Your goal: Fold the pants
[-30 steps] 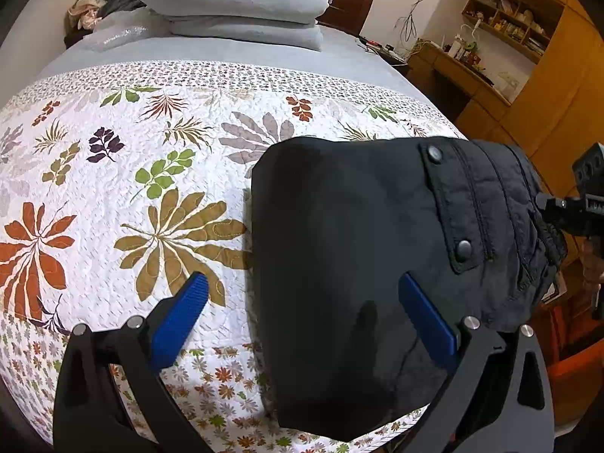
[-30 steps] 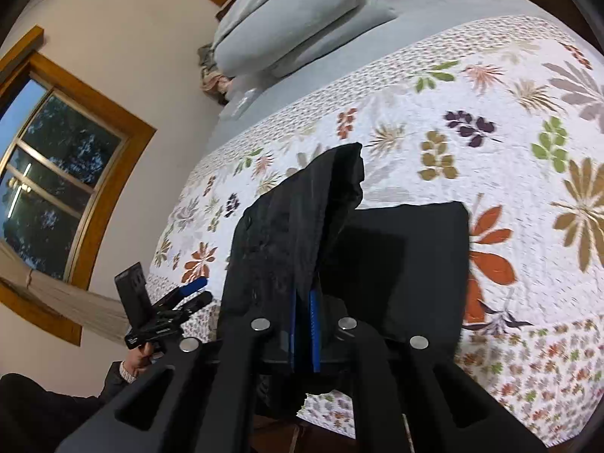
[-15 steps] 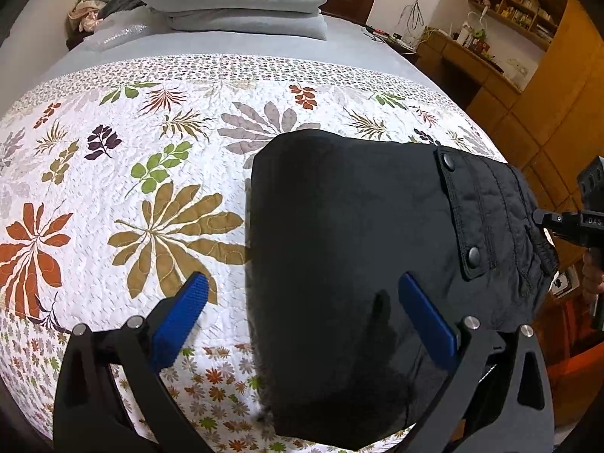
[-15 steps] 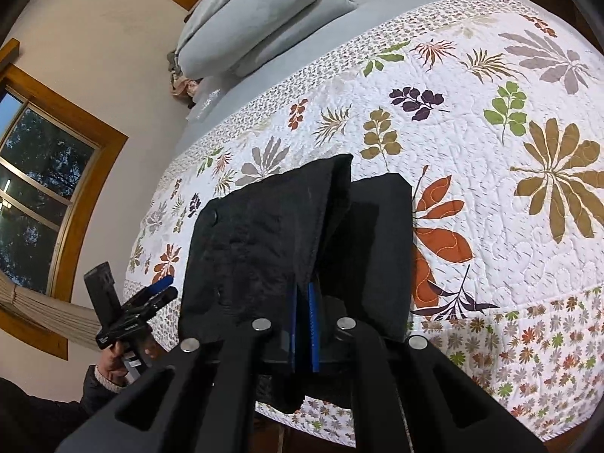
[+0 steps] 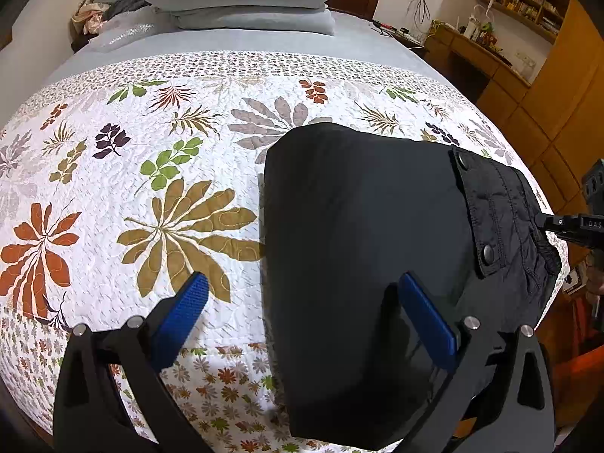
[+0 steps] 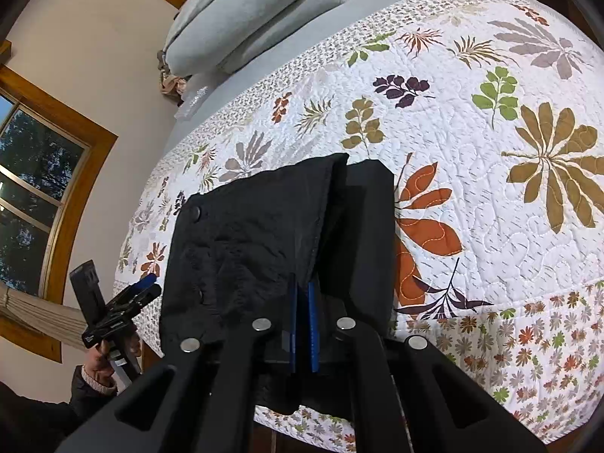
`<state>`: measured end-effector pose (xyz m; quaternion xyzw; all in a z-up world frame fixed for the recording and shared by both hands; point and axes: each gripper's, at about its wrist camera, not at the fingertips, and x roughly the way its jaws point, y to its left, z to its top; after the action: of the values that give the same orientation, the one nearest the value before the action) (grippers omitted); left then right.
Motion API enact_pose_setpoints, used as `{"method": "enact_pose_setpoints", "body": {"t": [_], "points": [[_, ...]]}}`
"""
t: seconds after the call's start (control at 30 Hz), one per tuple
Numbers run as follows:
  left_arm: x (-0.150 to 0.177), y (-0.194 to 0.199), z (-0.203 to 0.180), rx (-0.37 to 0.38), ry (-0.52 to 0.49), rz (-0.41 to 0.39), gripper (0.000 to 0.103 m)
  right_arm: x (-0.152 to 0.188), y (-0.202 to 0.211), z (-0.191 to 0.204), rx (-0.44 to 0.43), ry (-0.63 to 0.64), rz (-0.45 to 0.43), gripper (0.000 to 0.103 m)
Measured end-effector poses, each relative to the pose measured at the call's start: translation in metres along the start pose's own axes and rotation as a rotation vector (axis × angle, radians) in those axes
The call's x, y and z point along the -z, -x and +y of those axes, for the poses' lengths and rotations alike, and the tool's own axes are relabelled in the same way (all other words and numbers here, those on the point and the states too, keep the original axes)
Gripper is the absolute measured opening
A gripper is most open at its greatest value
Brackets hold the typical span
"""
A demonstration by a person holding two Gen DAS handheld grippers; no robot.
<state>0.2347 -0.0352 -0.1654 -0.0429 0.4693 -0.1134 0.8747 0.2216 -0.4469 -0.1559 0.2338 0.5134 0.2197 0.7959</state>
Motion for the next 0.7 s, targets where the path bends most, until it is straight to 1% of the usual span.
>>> {"method": "enact_pose_setpoints", "body": {"t": [0.5,0.6,0.63,0.67,0.7], "points": [[-0.001,-0.006,-0.01,0.009,-0.007,0.016,0.1,0.003,-0.021,-0.011,0.045,0.009,0.016,0.005],[-0.001,-0.007,-0.012,0.009,-0.009,0.016,0.1,0.003,-0.021,-0.012,0.053,0.007,0.021,0.01],[-0.001,-0.007,-0.013,0.009,-0.01,0.016,0.1,0.003,-0.02,-0.012,0.062,0.012,0.021,0.017],[-0.001,-0.008,-0.013,0.007,-0.009,0.017,0.1,0.003,-0.019,-0.011,0.074,0.02,0.018,0.019],[-0.001,-0.009,-0.014,0.006,-0.007,0.018,0.1,0.002,-0.018,-0.011,0.081,0.023,0.013,0.024]]}}
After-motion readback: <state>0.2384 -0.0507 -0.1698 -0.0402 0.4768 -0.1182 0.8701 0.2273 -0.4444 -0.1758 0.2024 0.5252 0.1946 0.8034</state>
